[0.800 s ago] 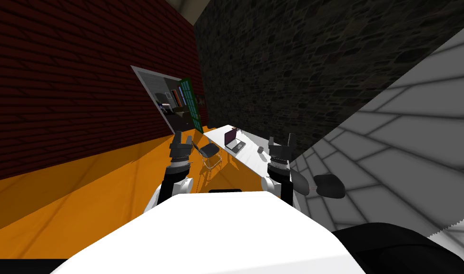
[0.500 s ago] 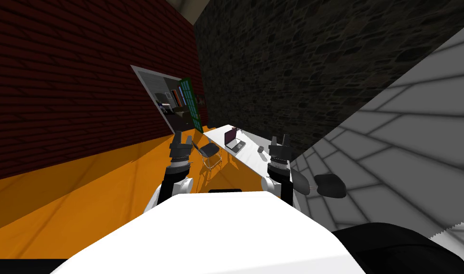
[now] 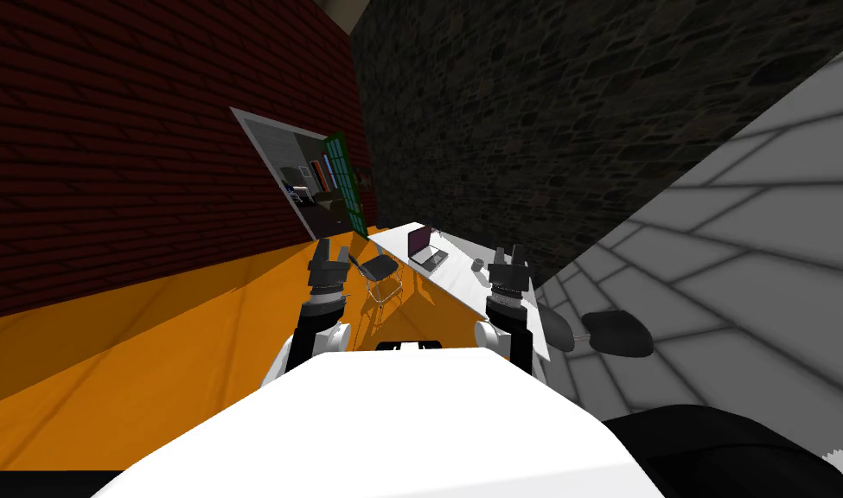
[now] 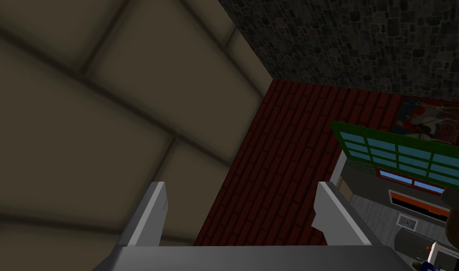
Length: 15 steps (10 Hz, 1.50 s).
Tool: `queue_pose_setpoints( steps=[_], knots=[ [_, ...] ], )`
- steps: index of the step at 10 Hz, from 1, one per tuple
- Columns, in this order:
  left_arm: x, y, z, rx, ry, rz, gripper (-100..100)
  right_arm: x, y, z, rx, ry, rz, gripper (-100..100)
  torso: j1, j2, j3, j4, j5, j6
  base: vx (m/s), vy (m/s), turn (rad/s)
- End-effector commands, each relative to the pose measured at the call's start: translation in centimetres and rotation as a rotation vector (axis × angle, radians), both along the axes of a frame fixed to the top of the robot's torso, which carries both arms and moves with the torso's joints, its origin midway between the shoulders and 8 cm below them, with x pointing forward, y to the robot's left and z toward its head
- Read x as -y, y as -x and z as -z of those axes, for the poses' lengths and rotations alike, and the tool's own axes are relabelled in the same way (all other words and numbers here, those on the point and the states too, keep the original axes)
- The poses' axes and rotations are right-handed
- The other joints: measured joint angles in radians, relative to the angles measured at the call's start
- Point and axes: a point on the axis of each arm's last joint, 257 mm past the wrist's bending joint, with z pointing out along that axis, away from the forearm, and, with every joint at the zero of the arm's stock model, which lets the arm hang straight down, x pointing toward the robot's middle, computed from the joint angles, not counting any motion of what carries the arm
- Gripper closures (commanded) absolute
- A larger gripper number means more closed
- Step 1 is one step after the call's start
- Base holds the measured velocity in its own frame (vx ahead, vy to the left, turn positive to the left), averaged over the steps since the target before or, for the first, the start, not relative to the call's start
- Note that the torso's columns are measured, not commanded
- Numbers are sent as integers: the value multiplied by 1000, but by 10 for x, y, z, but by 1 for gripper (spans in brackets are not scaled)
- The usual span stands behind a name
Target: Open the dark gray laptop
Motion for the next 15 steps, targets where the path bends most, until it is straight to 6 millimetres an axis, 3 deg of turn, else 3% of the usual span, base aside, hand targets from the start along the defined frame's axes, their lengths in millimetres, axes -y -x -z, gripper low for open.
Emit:
queue_pose_setpoints(
  steps=[1, 2, 4, 15],
  knots=[
    [0, 0, 0, 0, 0, 0, 0, 0, 0, 0, 0, 0, 0, 0, 0, 74, -148, 74, 0, 0, 0, 0, 0],
    [0, 0, 0, 0, 0, 0, 0, -7, -5, 1, -18, 47, -16, -100, 0, 148, -295, 148, 0, 0, 11, 4, 33],
    [0, 0, 0, -1, 0, 0, 0, -15, -14, 4, -49, 111, -27, -100, 0, 190, -384, 190, 0, 0, 13, 11, 42],
    [0, 0, 0, -1, 0, 0, 0, -48, -79, 29, -239, 431, 32, -100, 0, 194, -389, 194, 0, 0, 33, 21, 78]
  ],
)
